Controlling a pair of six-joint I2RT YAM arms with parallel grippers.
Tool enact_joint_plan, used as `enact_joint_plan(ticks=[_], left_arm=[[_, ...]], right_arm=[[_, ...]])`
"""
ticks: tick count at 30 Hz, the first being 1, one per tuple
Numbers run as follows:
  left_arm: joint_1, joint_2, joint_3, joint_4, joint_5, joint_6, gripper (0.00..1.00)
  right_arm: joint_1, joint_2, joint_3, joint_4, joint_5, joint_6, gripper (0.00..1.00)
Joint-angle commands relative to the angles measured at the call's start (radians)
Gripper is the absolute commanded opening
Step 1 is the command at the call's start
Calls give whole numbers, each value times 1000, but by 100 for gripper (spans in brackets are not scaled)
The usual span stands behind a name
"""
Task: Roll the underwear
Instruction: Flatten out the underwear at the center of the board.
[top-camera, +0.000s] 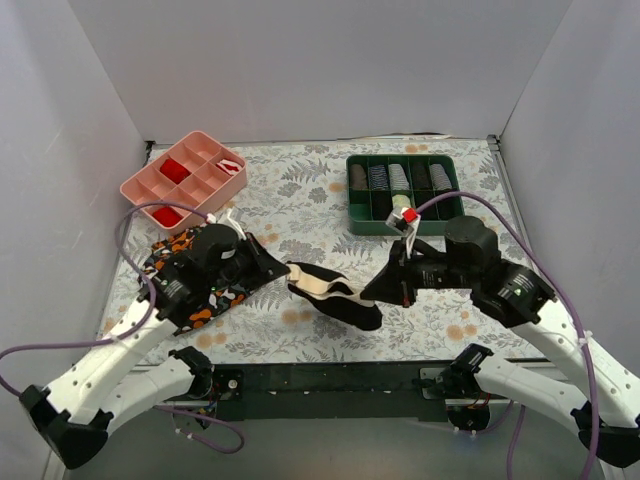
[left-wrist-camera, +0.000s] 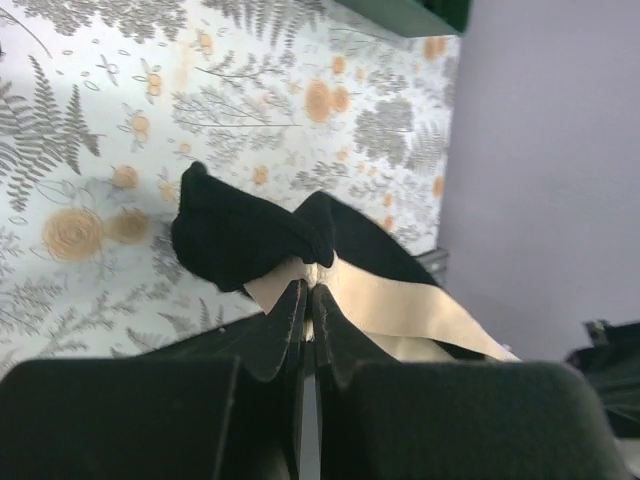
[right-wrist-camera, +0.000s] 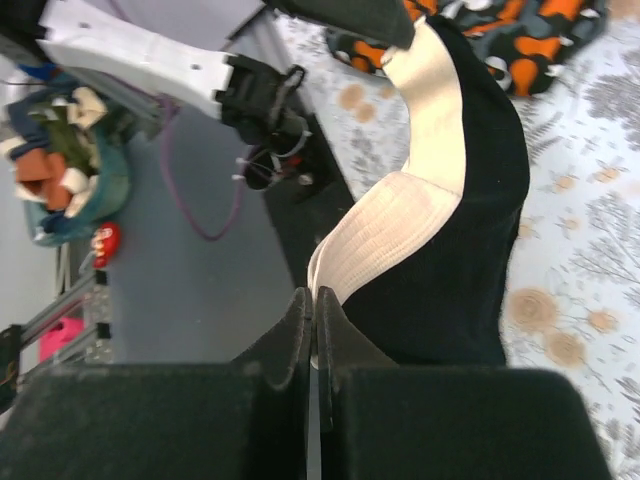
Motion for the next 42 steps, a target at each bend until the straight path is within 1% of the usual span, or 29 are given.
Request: enact_joint_plan(ticks=[1,2,4,5,6,7,8,10,11,12,15,17,21,26,27,29,30,34,35,38,42], left_arm=[[-6,-113,144,-243,-10,-117,0],[-6,-124,193,-296,-23,-132,0],[-6,-133,248,-349,-49,-154,0],[-6,-124,279,-383,-50,-161,0],[-6,-100,286,-387,-49,-158,0],[-6,-81,279,-388,-40,-155,0],[-6,-69,264,-365,-26,-154,0],[-6,-37,177,-314,2,-155,0],[-6,-32,137,-246,6,-164,0],[-6,-28,68,-205,12,-169,0],[-6,35,-13,-101,12,-178,0],[-6,104,-29,-37,-10,-168,0],[-1,208,-46,75,-66,-152,0],[9,368,6,244,-50,-85,0],[12,431,20,261,-38,-74,0],[15,501,66,281,-18,-51,0],[20,569,80,287,-11,-43,0],[49,687,137,324,31,-33,0],[57,712,147,333,43,-33,3],[104,776,183,333,90,-37,4],[201,813,163,373,164,-80,7]], right_arm=[[6,-52,25,74,-156,97,1],[6,-55,38,60,-114,106,1],[4,-38,71,7,-45,88,1],[6,-24,106,-74,74,70,1],[4,-8,115,-113,133,59,1],[4,35,118,-145,185,54,1],[3,57,103,-195,284,53,1],[-12,124,68,-213,348,53,1],[-19,147,27,-204,391,50,1],[-38,169,11,-196,400,43,1],[-83,241,-52,-138,425,23,1],[-111,282,-70,-109,445,2,1],[-218,328,-98,-21,416,-46,1],[-308,388,-109,45,393,-107,1],[-330,398,-110,48,394,-112,1],[-348,425,-122,59,405,-118,1],[-370,433,-129,65,405,-118,1],[-416,497,-162,109,417,-95,1],[-425,509,-172,120,426,-89,1],[-459,566,-169,137,440,-64,1],[-503,615,-176,169,446,-26,1]])
